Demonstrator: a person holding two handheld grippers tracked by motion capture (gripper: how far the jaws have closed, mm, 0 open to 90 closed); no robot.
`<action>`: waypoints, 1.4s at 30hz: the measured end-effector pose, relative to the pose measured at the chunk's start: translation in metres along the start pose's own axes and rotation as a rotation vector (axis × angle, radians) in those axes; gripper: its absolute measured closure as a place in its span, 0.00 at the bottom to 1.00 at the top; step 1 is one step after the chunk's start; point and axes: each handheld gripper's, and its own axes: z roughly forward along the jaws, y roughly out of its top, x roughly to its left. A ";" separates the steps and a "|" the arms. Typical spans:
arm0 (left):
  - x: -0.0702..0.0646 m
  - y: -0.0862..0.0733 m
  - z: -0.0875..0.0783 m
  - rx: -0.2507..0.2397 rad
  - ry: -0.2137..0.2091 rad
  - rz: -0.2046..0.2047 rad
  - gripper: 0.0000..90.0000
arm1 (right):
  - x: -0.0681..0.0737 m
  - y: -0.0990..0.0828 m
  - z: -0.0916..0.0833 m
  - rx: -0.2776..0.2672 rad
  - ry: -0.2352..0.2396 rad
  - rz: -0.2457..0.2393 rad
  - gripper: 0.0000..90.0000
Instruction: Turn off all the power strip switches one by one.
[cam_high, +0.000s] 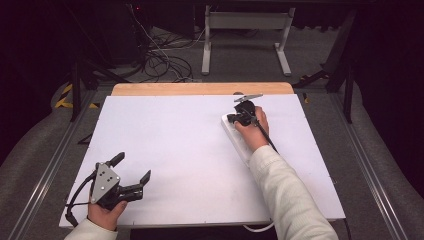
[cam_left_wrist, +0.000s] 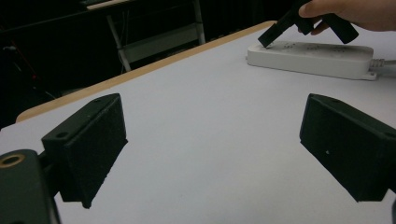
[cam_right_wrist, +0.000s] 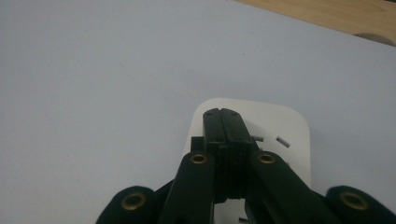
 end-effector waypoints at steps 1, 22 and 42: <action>0.000 0.000 0.000 0.001 -0.002 -0.002 0.09 | 0.000 0.000 0.000 -0.004 0.003 0.005 1.00; 0.001 0.000 -0.001 0.001 -0.009 0.003 0.09 | 0.021 0.017 0.011 0.110 -0.097 -0.080 1.00; 0.001 -0.001 -0.006 -0.008 -0.007 -0.005 0.09 | 0.020 0.013 0.008 0.095 -0.102 -0.051 1.00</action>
